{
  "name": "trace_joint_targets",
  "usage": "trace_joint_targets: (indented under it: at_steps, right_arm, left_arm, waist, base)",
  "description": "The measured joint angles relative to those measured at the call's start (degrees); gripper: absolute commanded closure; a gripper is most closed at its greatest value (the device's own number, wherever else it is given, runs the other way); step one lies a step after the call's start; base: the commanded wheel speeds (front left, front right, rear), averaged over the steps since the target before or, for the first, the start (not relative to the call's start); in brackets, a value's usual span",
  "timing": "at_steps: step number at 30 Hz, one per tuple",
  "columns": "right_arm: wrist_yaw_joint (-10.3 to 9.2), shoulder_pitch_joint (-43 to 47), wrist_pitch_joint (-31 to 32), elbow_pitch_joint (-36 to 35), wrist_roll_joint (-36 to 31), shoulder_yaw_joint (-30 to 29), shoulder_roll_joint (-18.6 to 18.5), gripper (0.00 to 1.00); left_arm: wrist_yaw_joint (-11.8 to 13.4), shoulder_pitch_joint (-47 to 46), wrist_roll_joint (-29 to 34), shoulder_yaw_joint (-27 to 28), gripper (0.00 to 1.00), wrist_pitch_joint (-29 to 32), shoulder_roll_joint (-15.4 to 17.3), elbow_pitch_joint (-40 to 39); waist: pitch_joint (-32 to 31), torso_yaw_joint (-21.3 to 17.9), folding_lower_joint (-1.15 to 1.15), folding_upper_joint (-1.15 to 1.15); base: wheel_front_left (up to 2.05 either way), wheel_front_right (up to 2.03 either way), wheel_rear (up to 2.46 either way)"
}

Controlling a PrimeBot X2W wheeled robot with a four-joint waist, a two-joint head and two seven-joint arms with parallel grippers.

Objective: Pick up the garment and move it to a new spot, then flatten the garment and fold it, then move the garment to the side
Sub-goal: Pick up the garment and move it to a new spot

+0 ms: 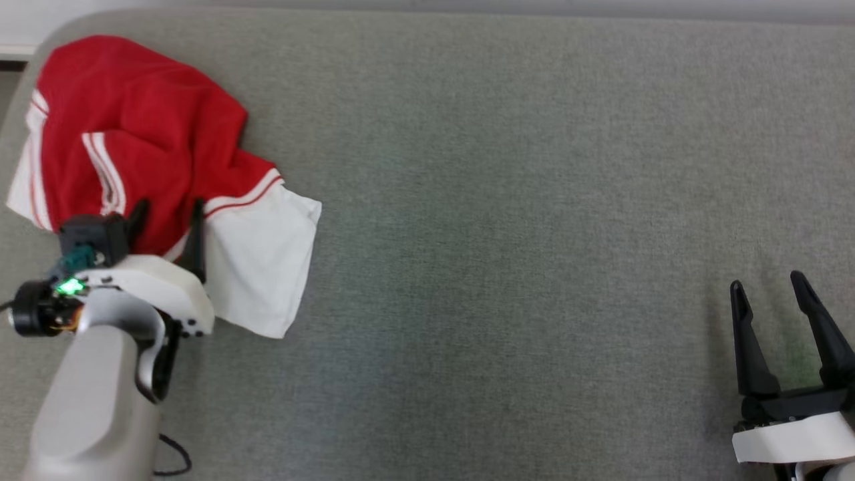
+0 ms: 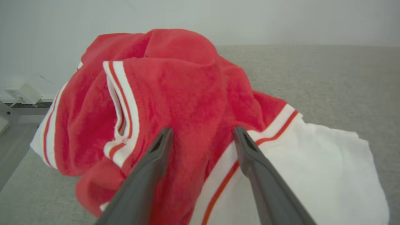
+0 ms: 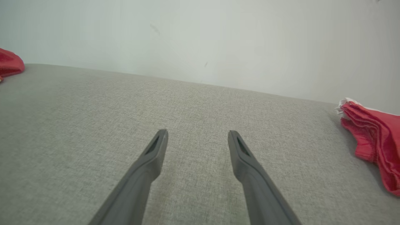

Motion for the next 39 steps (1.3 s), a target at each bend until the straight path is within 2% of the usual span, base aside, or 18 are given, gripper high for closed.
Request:
trace_joint_targets:
  at_steps: [4, 12, 13, 14, 20, 26, 31, 39]
  right_arm:
    - [0.0, -1.28, 0.0, -1.15, 0.01, 0.32, -0.1, 0.0]
    - [0.0, -2.47, 0.0, -1.92, 0.04, 0.92, 0.03, 0.0]
    - [0.0, -2.55, 0.0, -1.88, 0.04, 1.01, 0.08, 0.0]
    - [0.0, -2.61, 0.0, -1.8, 0.05, 1.15, 0.15, 0.0]
    - [0.0, -2.86, 0.0, -0.46, 0.46, 1.81, 0.86, 0.0]
    - [0.0, -1.59, 0.01, 0.88, 0.74, 2.03, 1.54, 0.0]
    - [0.0, 0.86, 0.0, 1.9, 1.0, 1.99, 1.99, 0.0]
    - [0.0, 3.93, 0.0, 2.91, 1.37, 2.67, 2.93, 0.0]
  left_arm:
    - [2.14, -3.5, 0.6, 0.58, 0.0, 0.76, 1.25, 3.83]
    - [3.25, -9.95, 1.08, 1.43, 0.0, 1.45, 3.69, 9.92]
    - [3.15, -10.44, 1.03, 1.36, 0.54, 1.55, 3.85, 10.57]
    - [3.0, -10.88, 0.69, 1.38, 1.0, 1.79, 3.96, 11.14]
    - [1.72, -11.57, -1.44, 1.81, 1.0, 0.87, 3.67, 12.2]
    - [-0.15, -9.17, -2.18, 0.54, 1.0, -1.02, 1.86, 8.09]
    - [-2.11, -6.53, -4.67, -0.86, 1.0, 0.65, -0.96, 0.44]
    - [-4.04, 1.72, -8.49, -6.11, 1.0, 9.93, -4.42, -17.95]
  waist:
    - [2.38, -1.46, 0.0, 0.0]
    - [5.56, -3.18, -0.01, 0.0]
    - [5.67, -3.31, -0.01, 0.0]
    - [5.7, -3.42, -0.01, 0.0]
    - [3.68, -3.88, -0.01, 0.0]
    - [-1.02, -4.26, -0.01, 0.0]
    - [-6.07, -4.53, -0.02, 0.0]
    - [-13.32, -5.56, -0.02, 0.0]
  base:
    - [0.0, 0.0, 0.0]
    - [0.0, 0.0, 0.0]
    - [0.0, 0.0, 0.0]
    - [0.0, 0.0, 0.0]
    - [0.0, 0.0, 0.0]
    - [0.0, 0.0, 0.0]
    - [0.0, 0.0, 0.0]
    - [0.0, 0.0, 0.0]
